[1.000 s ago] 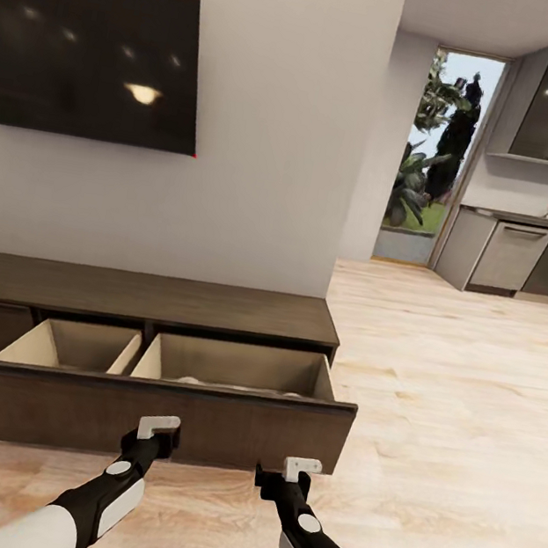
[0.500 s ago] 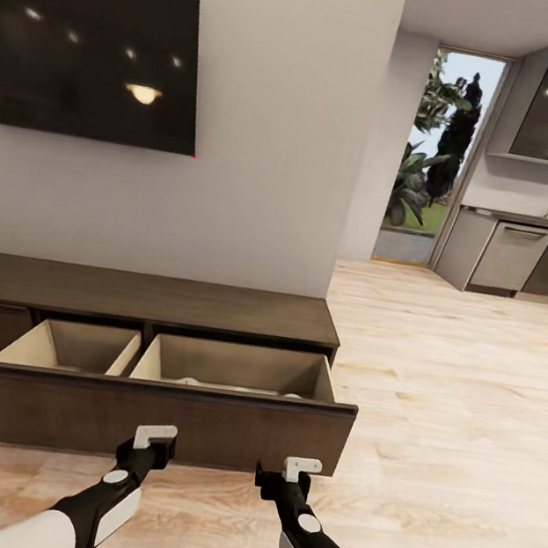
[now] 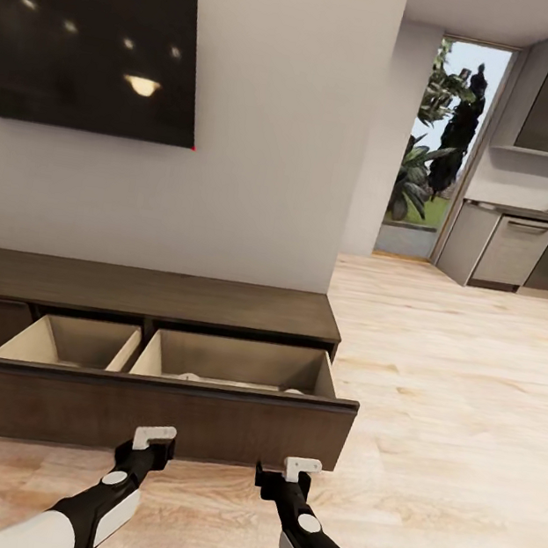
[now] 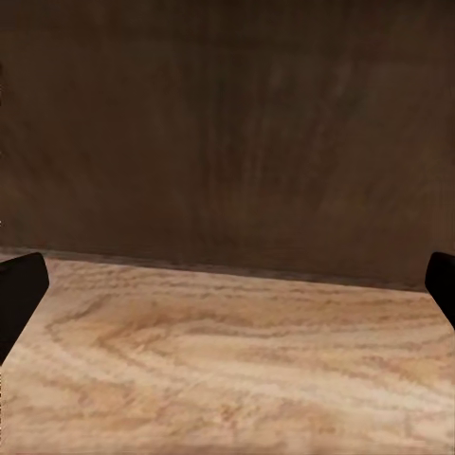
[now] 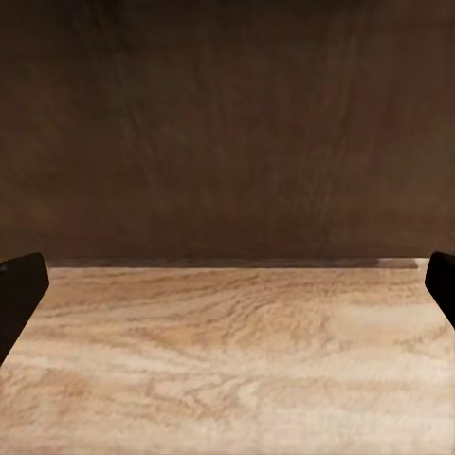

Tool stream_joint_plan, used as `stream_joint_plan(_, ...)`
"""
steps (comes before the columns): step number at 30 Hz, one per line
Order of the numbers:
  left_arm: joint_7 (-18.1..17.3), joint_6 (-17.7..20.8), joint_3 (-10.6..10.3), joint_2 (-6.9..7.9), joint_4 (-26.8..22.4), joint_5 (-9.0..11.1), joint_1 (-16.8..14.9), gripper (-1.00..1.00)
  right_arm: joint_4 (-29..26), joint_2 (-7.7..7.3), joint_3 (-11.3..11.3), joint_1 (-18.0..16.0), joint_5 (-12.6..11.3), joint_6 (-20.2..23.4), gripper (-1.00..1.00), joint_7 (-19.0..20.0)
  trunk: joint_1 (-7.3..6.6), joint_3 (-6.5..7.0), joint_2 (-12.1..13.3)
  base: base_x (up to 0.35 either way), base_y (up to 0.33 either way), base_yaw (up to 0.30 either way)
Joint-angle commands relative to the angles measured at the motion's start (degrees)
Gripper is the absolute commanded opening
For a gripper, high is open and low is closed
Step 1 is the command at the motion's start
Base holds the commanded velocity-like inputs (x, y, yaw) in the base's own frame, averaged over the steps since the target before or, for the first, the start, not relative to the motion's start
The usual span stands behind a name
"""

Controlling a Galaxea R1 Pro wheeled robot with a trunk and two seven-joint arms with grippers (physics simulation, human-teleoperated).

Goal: Place each of the two pumpkins and all three candles from the living room inside a cabinet in the living room (use any cabinet), then make sure every cabinet is closed, and position the cauldron so it is next to a table in the living room.

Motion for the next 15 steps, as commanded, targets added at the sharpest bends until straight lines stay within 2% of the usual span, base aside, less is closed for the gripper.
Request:
stream_joint_plan(1,0.4,-0.2,-0.5,0.0,0.3,0.3,0.0,1.0,0.0,-0.01,0.5,0.0,-0.4,-0.2,1.0,-0.3,-0.01,-0.05,0.0,0.0,0.0,0.0)
stream_joint_plan(8,0.3,-0.2,-0.5,-0.04,1.6,0.3,0.0,1.0,0.0,-0.01,0.4,0.0,-0.4,-0.3,1.0,-0.4,-0.01,-0.05,0.0,0.013,0.0,0.0)
stream_joint_plan(15,0.3,-0.3,-0.5,-0.14,1.7,0.2,0.0,1.0,0.1,0.14,0.5,0.0,-0.4,-0.8,1.0,-0.6,-0.01,-0.05,0.0,0.144,0.0,0.0)
